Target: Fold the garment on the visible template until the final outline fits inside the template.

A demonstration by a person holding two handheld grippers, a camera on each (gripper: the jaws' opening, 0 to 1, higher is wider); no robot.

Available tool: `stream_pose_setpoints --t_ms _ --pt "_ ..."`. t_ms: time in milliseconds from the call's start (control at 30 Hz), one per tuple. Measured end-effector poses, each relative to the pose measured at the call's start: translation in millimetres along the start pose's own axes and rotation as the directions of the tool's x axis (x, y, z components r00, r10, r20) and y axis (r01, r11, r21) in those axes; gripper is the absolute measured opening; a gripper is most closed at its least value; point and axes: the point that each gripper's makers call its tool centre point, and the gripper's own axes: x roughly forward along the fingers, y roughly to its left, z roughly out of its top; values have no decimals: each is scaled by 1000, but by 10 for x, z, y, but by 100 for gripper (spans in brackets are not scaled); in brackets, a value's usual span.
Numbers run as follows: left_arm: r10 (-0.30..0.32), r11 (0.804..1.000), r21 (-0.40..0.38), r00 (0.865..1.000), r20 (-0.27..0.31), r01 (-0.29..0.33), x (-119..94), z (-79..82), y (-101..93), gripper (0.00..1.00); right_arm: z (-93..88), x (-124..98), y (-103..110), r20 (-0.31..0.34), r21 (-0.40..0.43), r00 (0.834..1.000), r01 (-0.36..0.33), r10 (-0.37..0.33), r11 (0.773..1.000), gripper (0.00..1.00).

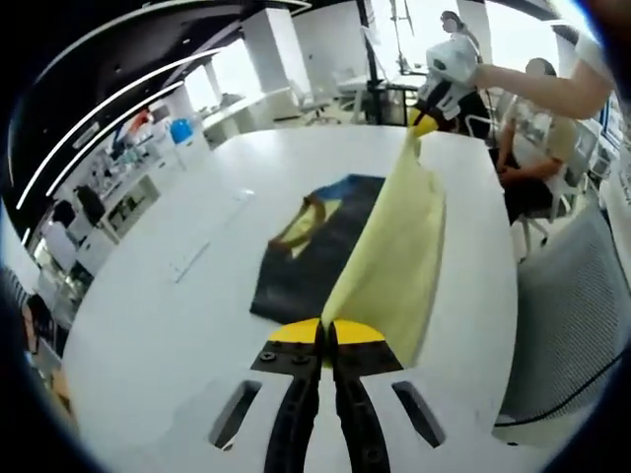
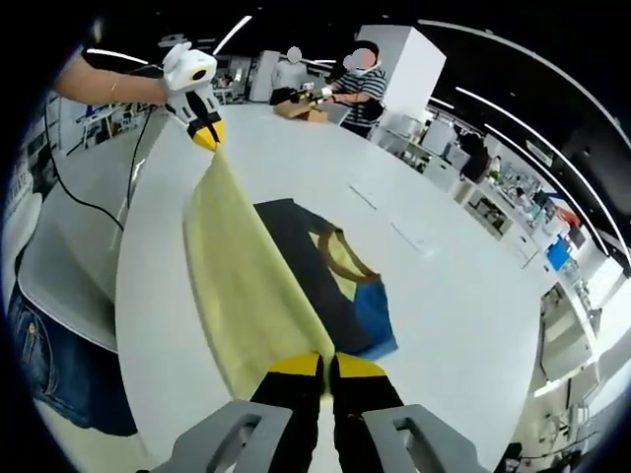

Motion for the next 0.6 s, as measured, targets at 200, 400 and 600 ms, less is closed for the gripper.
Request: stream_pose_setpoints --t_ms 200,400,600 --pt "24 1000 19 1000 10 -24 70 105 151 0 59 30 -148 -25 -9 999 32 -32 999 0" --pt "49 998 28 999 13 -49 131 182 349 0 162 52 -286 -16 -8 998 57 -57 998 0" --pt "77 996 31 996 46 -78 184 330 540 0 206 102 -474 -27 1 994 105 -105 994 0"
